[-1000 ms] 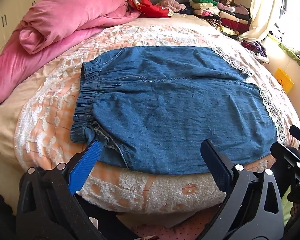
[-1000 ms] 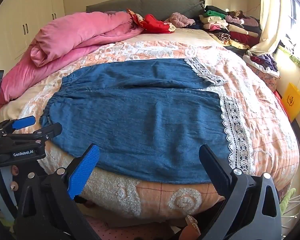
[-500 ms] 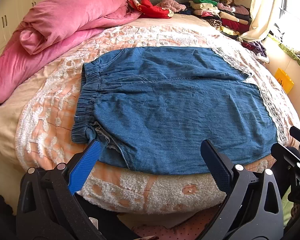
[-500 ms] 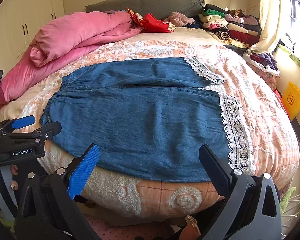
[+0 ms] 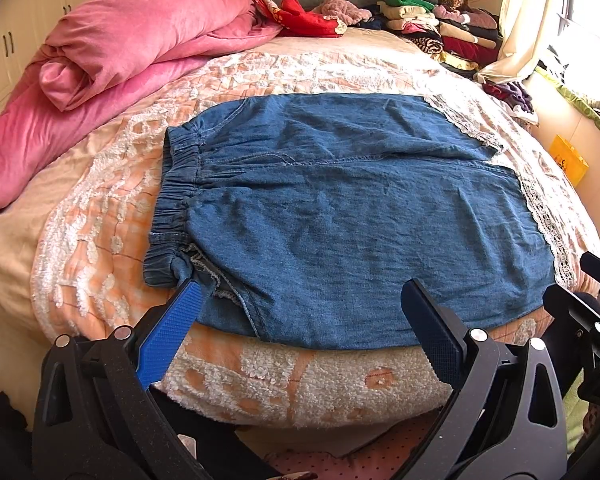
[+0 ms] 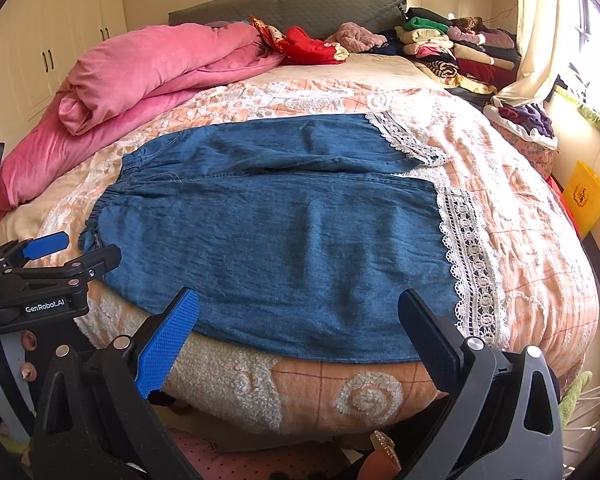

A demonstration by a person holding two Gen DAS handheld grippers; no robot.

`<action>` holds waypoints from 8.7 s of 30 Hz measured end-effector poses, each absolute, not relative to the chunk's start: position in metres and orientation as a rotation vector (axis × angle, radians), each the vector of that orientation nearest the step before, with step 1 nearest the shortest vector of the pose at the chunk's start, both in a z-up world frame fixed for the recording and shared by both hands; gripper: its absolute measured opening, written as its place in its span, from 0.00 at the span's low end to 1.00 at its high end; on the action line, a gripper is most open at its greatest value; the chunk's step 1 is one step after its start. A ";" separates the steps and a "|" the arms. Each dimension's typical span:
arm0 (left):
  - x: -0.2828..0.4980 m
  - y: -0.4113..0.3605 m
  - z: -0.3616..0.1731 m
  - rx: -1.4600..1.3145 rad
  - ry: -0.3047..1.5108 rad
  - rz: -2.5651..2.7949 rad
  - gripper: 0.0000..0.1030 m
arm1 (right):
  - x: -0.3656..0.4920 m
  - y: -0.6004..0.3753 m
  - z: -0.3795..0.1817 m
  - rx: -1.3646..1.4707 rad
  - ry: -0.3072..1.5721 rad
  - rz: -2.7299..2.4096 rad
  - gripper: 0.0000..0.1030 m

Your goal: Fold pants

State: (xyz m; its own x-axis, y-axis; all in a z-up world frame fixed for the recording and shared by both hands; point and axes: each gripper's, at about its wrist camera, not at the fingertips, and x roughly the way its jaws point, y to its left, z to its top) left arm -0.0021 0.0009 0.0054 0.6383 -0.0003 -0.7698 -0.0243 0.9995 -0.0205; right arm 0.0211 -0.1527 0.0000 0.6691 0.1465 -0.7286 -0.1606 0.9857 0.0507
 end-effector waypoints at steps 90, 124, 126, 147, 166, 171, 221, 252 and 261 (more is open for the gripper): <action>0.218 0.162 -0.042 -0.156 0.995 0.133 0.87 | 0.384 0.007 -0.046 -0.427 0.913 0.461 0.96; 0.137 0.131 0.017 -0.039 0.705 -0.018 0.25 | 0.299 -0.008 0.003 -0.287 0.753 0.758 0.12; 0.127 0.128 0.020 -0.032 0.696 -0.036 0.25 | 0.280 -0.019 0.011 -0.252 0.748 0.758 0.11; 0.035 0.116 -0.009 0.063 0.850 -0.110 0.32 | 0.073 -0.034 -0.029 -0.243 0.862 0.918 0.08; 0.019 0.089 0.007 -0.020 0.870 -0.219 0.34 | 0.063 -0.024 -0.058 -0.286 0.960 0.895 0.24; 0.030 0.078 -0.031 0.083 0.943 -0.158 0.34 | 0.062 -0.032 -0.030 -0.226 0.874 0.857 0.32; 0.087 -0.068 -0.048 -0.120 1.042 -0.541 0.07 | 0.317 -0.114 -0.033 -0.117 0.998 0.279 0.63; 0.054 -0.083 -0.015 -0.002 0.952 -0.496 0.00 | 0.213 -0.218 0.043 -0.072 0.771 0.142 0.08; 0.056 -0.076 -0.013 0.033 0.937 -0.498 0.00 | 0.148 -0.264 0.045 0.029 0.765 0.121 0.08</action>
State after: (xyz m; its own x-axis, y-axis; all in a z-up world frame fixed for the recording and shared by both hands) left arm 0.0562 -0.0756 -0.0129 0.4876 -0.3954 -0.7784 0.4238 0.8867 -0.1850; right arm 0.1479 -0.2641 0.0452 0.7146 0.1195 -0.6893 -0.0985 0.9927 0.0700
